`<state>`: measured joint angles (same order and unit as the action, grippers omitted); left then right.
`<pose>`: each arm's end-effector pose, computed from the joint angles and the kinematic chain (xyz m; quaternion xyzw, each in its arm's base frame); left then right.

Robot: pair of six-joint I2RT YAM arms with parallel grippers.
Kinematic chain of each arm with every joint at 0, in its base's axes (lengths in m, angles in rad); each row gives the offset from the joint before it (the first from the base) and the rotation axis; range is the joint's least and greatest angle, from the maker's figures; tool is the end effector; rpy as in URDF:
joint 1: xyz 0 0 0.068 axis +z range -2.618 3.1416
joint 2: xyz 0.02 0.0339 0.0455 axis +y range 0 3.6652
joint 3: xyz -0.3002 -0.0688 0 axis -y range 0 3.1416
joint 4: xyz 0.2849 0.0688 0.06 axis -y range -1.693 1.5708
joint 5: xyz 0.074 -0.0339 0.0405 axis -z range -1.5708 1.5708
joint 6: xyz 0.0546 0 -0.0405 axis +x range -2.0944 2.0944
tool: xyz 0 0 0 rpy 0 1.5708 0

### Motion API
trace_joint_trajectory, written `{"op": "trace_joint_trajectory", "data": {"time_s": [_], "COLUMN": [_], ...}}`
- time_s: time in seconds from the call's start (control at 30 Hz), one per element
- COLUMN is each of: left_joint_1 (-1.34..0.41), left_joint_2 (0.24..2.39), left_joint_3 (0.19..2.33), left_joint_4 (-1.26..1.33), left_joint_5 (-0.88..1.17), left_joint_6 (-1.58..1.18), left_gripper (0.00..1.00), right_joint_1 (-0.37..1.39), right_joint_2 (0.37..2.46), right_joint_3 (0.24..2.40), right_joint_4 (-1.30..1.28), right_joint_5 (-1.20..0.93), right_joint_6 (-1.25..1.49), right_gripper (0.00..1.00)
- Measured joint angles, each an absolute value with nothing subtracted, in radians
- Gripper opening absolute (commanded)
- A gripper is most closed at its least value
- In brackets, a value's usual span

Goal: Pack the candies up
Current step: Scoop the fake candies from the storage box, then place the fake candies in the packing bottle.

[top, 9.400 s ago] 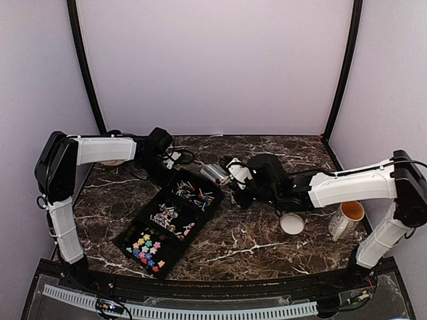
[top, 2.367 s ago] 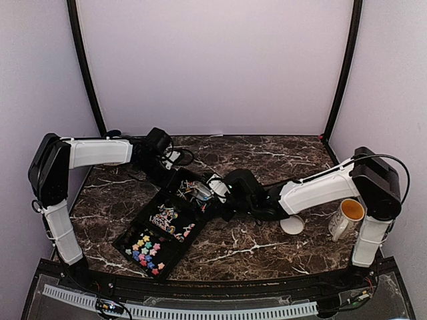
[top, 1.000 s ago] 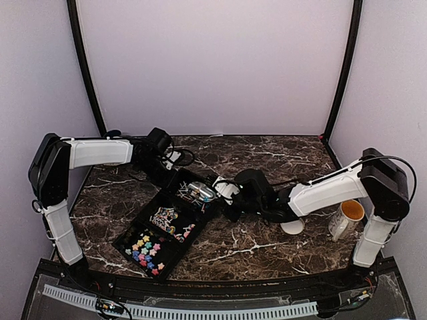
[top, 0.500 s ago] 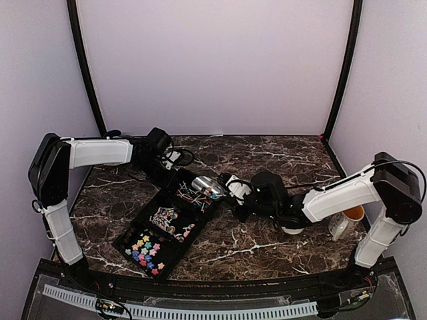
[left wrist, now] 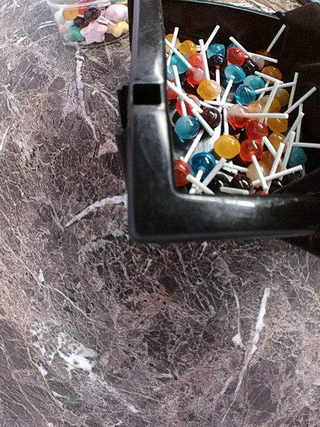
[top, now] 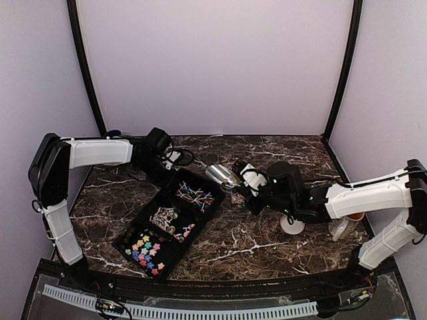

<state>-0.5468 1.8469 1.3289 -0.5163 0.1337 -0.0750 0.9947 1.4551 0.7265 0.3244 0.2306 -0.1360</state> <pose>0.3759 -0.2374 0.2033 0.2421 0.9313 -0.1422 0.2321 0.2037 0.2907 0.2168 -0.3907 0.7340 0.1404 0.5374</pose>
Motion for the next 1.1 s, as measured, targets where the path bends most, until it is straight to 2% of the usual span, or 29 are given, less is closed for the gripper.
{"op": "trace_joint_trajectory", "data": {"time_s": [0.43, 0.73, 1.1], "left_joint_1": [-0.547, -0.547, -0.547], "left_joint_2": [1.847, 1.847, 1.847], "left_joint_3": [1.329, 1.329, 1.329], "left_joint_4": [-0.517, -0.517, -0.517], "left_joint_5": [0.135, 0.137, 0.138], "left_joint_6": [-0.075, -0.075, -0.075], "left_gripper": [0.00, 0.00, 0.00], "right_joint_1": [0.978, 0.977, 0.977], "right_joint_2": [1.263, 1.274, 1.340], "right_joint_3": [0.841, 0.932, 1.044], "right_joint_4": [-0.198, -0.495, -0.685], "right_joint_5": [0.414, 0.450, 0.447], "right_joint_6": [-0.071, 0.006, 0.045], "right_gripper": [0.00, 0.00, 0.00]}}
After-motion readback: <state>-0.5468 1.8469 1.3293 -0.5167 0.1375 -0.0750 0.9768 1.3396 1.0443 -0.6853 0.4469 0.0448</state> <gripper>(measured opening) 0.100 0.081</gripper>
